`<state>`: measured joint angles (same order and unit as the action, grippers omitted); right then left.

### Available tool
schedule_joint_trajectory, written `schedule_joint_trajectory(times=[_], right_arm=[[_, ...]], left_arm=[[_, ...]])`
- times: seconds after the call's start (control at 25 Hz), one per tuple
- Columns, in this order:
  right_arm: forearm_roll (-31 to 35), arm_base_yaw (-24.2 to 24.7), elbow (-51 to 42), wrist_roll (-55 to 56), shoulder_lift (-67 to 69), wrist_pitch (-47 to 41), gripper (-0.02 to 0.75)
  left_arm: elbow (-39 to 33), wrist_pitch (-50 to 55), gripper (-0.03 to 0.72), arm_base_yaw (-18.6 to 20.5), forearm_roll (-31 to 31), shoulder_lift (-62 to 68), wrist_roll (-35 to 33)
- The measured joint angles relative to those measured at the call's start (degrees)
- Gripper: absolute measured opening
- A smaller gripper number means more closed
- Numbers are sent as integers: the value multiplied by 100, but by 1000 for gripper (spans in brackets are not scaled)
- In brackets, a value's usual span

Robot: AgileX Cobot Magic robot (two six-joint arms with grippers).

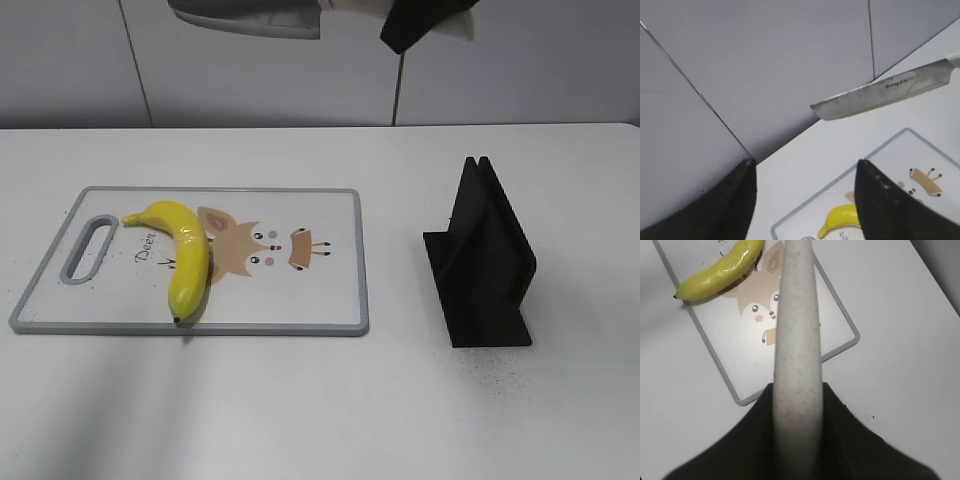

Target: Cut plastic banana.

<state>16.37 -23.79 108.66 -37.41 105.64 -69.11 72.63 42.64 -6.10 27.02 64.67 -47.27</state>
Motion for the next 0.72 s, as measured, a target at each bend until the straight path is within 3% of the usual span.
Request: schedule_joint_trajectory(times=[0.32, 0.56, 0.72], right_arm=[[-85, 0, -11, 1097, -353, -6, 182], [-115, 0, -11, 1808, -462, -12, 182], [-120, 0, -11, 2165, -462, -12, 182]], left_arm=[[-299, 337, 590, 0, -442, -621, 1011], [-404, 1459, 586, 0, -1459, -924, 2044], [-789, 1556, 576, 0, -1724, -1233, 2484]])
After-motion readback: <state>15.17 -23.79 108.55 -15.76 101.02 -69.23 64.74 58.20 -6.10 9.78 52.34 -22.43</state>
